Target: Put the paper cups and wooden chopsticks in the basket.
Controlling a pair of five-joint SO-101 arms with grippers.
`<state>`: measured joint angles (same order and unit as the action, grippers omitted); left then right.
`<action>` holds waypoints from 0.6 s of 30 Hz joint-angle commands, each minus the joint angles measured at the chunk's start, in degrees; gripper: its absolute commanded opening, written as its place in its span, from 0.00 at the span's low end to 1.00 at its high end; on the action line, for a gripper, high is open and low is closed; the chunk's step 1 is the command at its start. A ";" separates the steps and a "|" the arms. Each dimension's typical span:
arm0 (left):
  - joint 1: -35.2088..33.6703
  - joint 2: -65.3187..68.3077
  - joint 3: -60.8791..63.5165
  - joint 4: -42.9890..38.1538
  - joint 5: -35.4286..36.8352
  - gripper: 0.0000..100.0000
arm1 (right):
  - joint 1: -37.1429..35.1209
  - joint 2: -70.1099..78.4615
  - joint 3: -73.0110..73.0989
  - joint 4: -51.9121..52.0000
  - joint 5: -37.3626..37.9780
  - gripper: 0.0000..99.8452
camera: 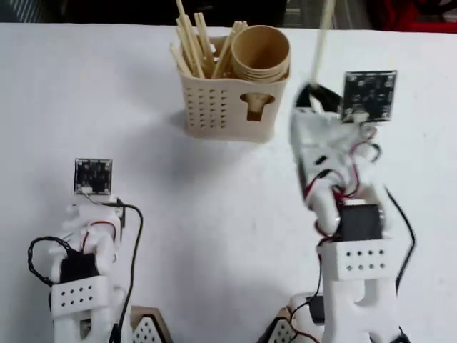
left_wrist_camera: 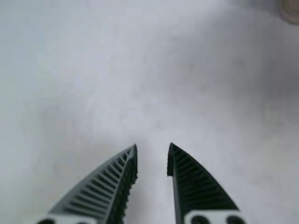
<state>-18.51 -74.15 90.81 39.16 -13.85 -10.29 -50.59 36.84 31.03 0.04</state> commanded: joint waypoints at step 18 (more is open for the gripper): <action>-0.22 -0.75 0.88 -1.14 -8.35 0.12 | -17.45 39.96 -10.81 -40.57 -0.44 0.02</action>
<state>-18.51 -74.15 92.04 39.16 -21.49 -27.34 -13.58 31.47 -8.09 -0.04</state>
